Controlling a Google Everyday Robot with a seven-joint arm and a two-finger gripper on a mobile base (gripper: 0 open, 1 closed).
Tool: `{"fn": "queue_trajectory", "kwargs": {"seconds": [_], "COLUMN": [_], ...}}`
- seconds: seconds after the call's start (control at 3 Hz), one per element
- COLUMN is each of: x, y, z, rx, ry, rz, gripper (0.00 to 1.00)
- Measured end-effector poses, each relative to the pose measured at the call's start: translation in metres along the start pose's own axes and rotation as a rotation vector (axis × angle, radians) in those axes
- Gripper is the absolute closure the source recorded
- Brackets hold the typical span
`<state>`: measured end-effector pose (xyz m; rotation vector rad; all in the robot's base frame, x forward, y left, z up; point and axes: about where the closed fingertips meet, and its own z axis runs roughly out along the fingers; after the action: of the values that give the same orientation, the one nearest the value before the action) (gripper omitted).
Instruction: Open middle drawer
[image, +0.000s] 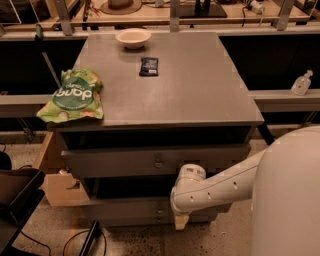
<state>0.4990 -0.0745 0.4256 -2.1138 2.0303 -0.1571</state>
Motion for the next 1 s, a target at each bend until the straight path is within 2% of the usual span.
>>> {"fn": "queue_trajectory", "kwargs": {"seconds": [0.33, 0.67, 1.0], "x": [0.005, 0.018, 0.018], "y": [0.010, 0.029, 0.039], "z": [0.009, -0.001, -0.011], "rx": [-0.051, -0.093, -0.117], "ry": [-0.005, 0.024, 0.043], "rz": [0.020, 0.058, 0.073], "gripper": [0.45, 0.67, 0.91]}}
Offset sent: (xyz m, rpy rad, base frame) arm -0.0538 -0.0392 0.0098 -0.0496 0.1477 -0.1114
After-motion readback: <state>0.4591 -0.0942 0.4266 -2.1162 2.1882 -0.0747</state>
